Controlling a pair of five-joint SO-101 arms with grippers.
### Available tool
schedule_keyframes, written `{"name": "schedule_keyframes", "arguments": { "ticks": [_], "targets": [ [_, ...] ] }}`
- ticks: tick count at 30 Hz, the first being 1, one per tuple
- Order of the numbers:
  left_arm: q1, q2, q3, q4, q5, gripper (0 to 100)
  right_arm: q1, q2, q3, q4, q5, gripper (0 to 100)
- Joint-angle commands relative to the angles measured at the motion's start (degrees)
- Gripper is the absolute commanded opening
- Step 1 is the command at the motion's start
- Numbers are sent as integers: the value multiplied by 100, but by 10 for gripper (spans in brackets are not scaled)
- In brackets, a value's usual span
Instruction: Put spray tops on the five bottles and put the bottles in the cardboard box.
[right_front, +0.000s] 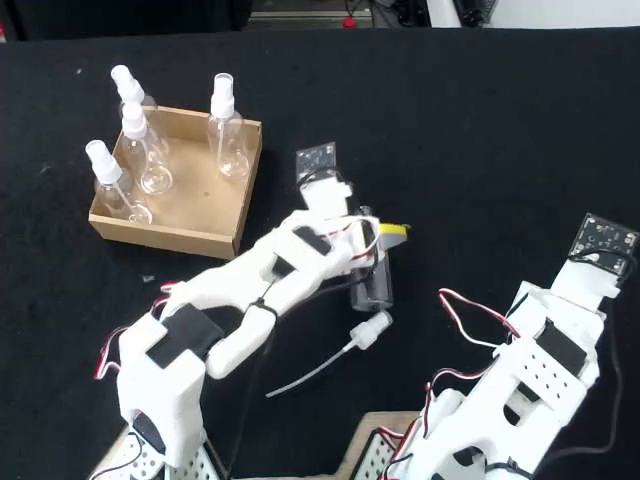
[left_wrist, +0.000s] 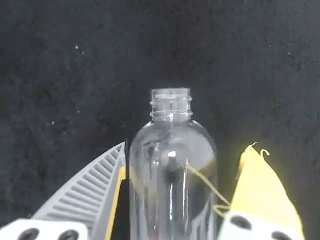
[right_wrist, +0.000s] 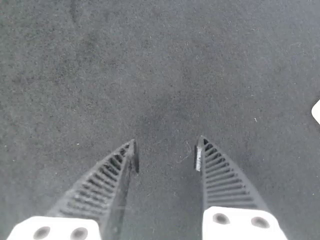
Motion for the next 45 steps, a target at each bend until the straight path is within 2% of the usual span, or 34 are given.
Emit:
{"name": "schedule_keyframes", "arguments": {
  "ticks": [1, 4, 12, 21, 37, 45],
  "targets": [
    [57, 123, -1411, 1292, 26, 337, 97, -84, -31, -123, 35, 180],
    [66, 457, -2044, 1758, 35, 337, 105, -84, -22, -114, 35, 180],
    [92, 1371, -2862, 2330, 44, 337, 105, -92, 13, -123, 35, 180],
    [233, 1565, -3670, 3305, 35, 332, 105, -110, 92, -149, 44, 180],
    [382, 1521, -3741, 3332, 26, 331, 105, -110, 92, -149, 44, 180],
    [400, 1530, -3741, 3323, 9, 152, 105, -110, 92, -149, 44, 180]
  ]
}}
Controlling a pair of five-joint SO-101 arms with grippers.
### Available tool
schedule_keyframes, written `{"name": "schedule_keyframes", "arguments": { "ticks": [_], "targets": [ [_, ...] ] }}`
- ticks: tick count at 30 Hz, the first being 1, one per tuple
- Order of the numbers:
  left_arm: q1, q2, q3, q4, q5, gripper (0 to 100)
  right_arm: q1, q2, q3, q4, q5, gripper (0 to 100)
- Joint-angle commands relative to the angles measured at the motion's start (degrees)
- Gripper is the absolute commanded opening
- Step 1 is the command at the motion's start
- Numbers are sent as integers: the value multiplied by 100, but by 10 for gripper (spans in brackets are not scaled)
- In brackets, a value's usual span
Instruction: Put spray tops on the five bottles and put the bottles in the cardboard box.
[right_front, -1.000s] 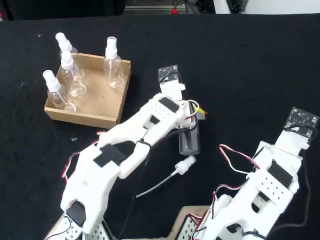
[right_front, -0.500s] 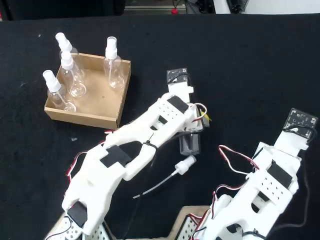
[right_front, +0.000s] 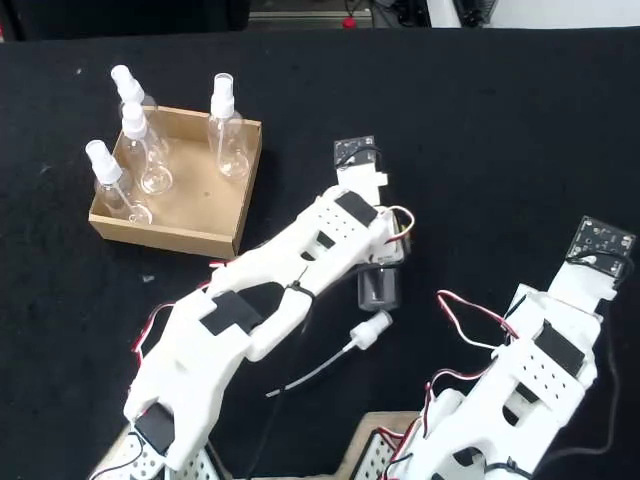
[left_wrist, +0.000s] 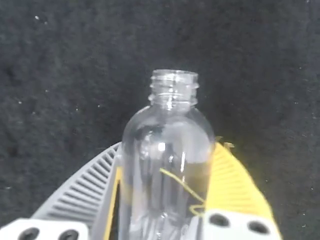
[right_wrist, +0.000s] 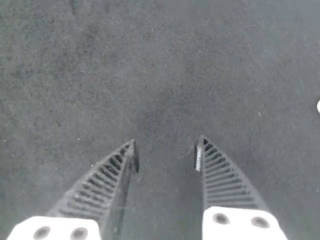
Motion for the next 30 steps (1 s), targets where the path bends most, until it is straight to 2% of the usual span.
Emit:
{"name": "schedule_keyframes", "arguments": {
  "ticks": [1, 4, 7, 10, 16, 20, 24, 30],
  "targets": [
    [92, -141, -382, 0, -18, 154, 105, -110, -13, -149, 44, 180],
    [40, -149, -611, 70, -26, 159, 105, -101, -4, -149, 44, 180],
    [-92, -149, -1209, 571, -26, 158, 105, -92, -4, -149, 44, 180],
    [-251, -325, -2202, 1705, -149, 159, 62, -84, -4, -149, 44, 180],
    [-611, -756, -3934, 4475, -1319, 159, -299, -110, -48, -114, 0, 180],
    [-1297, -1073, -3723, 4519, -2558, 155, -774, -84, -66, -114, -9, 180],
    [-1947, -1697, -3178, 4519, -3508, 155, -1222, -101, -75, -114, -9, 180],
    [-2105, -3051, -2290, 4519, -4633, 155, -1635, -84, -75, -97, -9, 179]
  ]
}}
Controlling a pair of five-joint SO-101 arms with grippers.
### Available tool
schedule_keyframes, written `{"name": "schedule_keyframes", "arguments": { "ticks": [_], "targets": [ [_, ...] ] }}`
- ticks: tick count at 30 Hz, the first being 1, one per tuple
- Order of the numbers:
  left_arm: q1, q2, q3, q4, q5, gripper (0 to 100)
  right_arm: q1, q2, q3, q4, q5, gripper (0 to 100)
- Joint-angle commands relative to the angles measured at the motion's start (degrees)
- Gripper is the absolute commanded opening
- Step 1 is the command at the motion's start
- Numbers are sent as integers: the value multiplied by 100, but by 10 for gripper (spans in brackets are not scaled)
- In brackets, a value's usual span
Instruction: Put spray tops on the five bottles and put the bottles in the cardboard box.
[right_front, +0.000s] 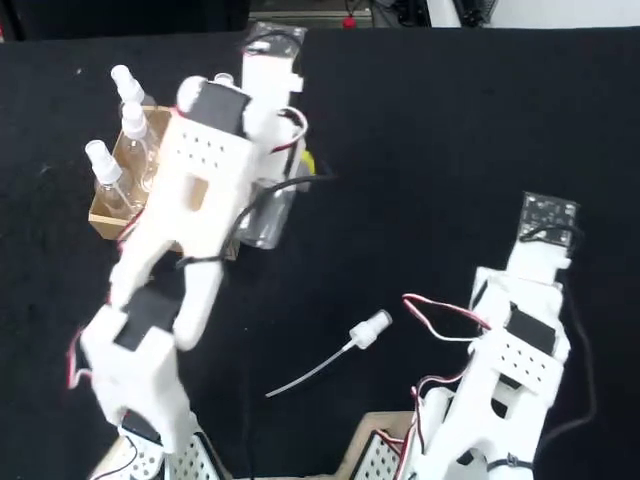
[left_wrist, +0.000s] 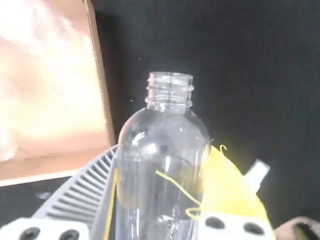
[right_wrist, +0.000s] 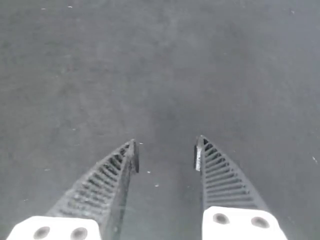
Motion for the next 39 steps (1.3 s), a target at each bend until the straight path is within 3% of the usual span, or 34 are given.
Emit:
{"name": "schedule_keyframes", "arguments": {
  "ticks": [1, 5, 10, 14, 20, 23, 25, 31, 36, 39],
  "targets": [
    [-66, -1398, 611, 53, -888, 155, -273, -84, -101, -53, -9, 179],
    [-154, -2637, 1508, 53, -1442, 155, -448, -84, -295, 316, -9, 180],
    [-945, -4105, 2316, 9, -1873, 155, -712, -84, -813, 941, -9, 180],
    [-2185, -4774, 2563, 9, -2119, 155, -1169, -84, -1156, 1459, -9, 180],
    [-4725, -4923, 3125, -53, -2215, 156, -2084, -75, -1525, 2163, -9, 180],
    [-5868, -4888, 4215, -800, -2180, 157, -2470, -75, -1745, 2462, -44, 180],
    [-6281, -4879, 5086, -1442, -2154, 156, -2699, -75, -1912, 2664, -246, 181],
    [-6598, -4914, 7011, -2787, -1503, 155, -3508, -66, -2114, 2884, -378, 181],
    [-6281, -4914, 8013, -3569, -360, 155, -3930, -66, -2105, 2927, -651, 181],
    [-6062, -4914, 8426, -3912, -53, 155, -4220, -66, -2097, 3147, -765, 181]
  ]
}}
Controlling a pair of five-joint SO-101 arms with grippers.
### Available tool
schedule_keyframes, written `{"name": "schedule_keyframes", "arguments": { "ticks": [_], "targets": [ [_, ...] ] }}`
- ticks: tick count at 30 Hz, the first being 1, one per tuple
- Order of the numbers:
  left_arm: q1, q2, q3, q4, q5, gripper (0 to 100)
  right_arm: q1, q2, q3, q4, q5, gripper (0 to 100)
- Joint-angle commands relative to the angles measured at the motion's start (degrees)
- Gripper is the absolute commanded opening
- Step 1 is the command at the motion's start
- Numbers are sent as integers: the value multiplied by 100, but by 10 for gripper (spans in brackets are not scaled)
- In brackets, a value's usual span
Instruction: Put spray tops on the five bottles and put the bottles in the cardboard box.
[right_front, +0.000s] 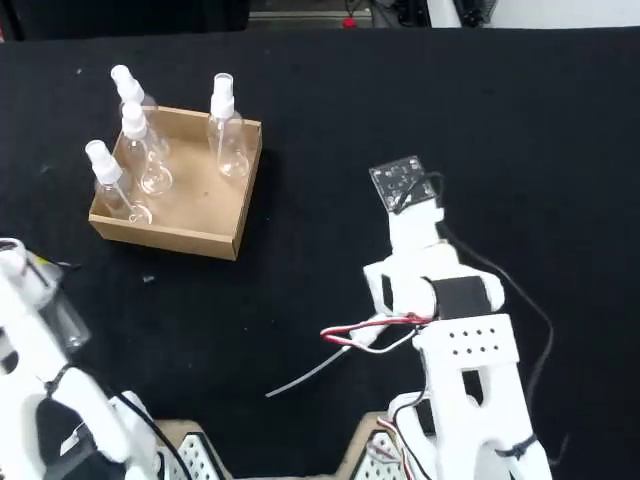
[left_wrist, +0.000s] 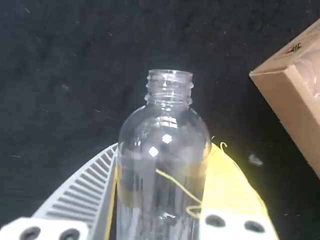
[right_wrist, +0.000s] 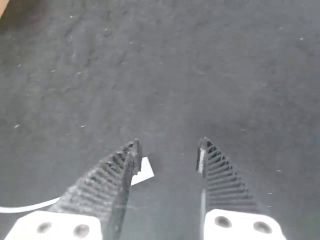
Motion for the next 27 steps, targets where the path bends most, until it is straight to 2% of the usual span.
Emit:
{"name": "schedule_keyframes", "arguments": {
  "ticks": [1, 4, 8, 11, 18, 23, 27],
  "targets": [
    [330, -114, 488, -580, 527, 155, -396, -66, -312, 237, -264, 181],
    [330, -114, 857, -958, 527, 155, -580, -66, -145, 255, -686, 201],
    [321, -114, 1341, -1503, 527, 155, -721, -66, 180, 158, -1134, 283],
    [356, -114, 1578, -1820, 527, 155, -818, -66, 409, 149, -1099, 312],
    [374, -114, 1657, -1873, 527, 155, -914, -66, 857, 193, 712, 310],
    [382, -114, 1657, -1873, 536, 155, -1556, -66, 1147, 141, 835, 314],
    [382, -114, 1727, -1873, 536, 155, -2022, -66, 1560, 26, 1864, 314]
  ]
}}
